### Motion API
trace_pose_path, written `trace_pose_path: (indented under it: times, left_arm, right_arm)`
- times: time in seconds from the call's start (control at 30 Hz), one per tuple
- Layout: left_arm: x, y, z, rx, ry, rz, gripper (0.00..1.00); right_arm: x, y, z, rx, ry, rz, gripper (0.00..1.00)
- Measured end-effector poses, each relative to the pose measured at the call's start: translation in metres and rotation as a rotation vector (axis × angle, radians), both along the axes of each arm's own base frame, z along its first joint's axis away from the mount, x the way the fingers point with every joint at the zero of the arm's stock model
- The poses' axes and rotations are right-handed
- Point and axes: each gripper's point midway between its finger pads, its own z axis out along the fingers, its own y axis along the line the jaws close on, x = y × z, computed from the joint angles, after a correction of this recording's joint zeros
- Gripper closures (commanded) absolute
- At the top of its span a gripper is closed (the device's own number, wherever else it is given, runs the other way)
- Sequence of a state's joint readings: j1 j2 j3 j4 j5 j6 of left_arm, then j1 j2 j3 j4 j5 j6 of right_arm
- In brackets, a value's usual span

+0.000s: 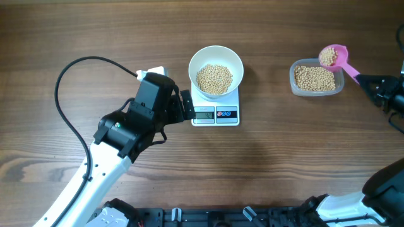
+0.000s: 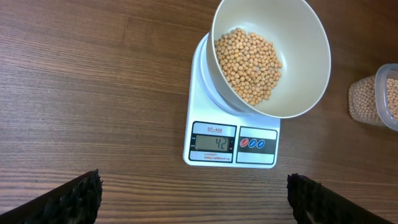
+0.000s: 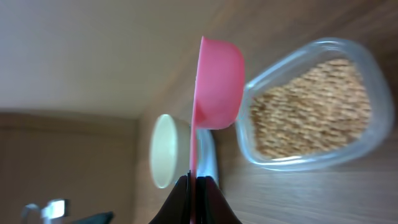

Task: Scoop item into bowl and weigh 150g on scale
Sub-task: 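Lift the filled scoop and carry it left over the white bowl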

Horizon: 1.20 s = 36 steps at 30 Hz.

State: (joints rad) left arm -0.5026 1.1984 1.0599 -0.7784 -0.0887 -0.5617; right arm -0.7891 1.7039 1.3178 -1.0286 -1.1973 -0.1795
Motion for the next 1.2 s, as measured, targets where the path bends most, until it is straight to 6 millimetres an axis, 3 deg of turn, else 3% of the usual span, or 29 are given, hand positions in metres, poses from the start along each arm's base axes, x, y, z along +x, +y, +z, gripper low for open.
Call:
trace_pose_path:
  times: [0.1, 0.23, 0.5, 0.53, 0.77, 0.93, 1.2]
  left_arm:
    - [0.000, 0.000, 0.000, 0.000, 0.000, 0.000, 0.00]
    - [0.000, 0.000, 0.000, 0.000, 0.000, 0.000, 0.00]
    - [0.000, 0.000, 0.000, 0.000, 0.000, 0.000, 0.00]
    - [0.000, 0.000, 0.000, 0.000, 0.000, 0.000, 0.00]
    - [0.000, 0.000, 0.000, 0.000, 0.000, 0.000, 0.00]
    - [0.000, 0.000, 0.000, 0.000, 0.000, 0.000, 0.00]
    - [0.000, 0.000, 0.000, 0.000, 0.000, 0.000, 0.00]
  right_arm:
    - [0.003, 0.013, 0.011, 0.055, -0.038, 0.033, 0.96]
    - [0.010, 0.044, 0.018, 0.097, -0.059, 0.120, 0.96]
    - [0.023, 0.141, 0.021, 0.110, -0.068, 0.387, 0.96]
    - [0.024, 0.163, 0.020, 0.095, -0.070, 0.446, 0.96]
    - [0.033, 0.231, 0.011, -0.022, -0.111, 0.608, 0.96]
    - [0.039, 0.254, -0.004, -0.158, -0.115, 0.640, 0.95]
    - [0.049, 0.272, -0.027, -0.385, -0.129, 0.645, 0.95]
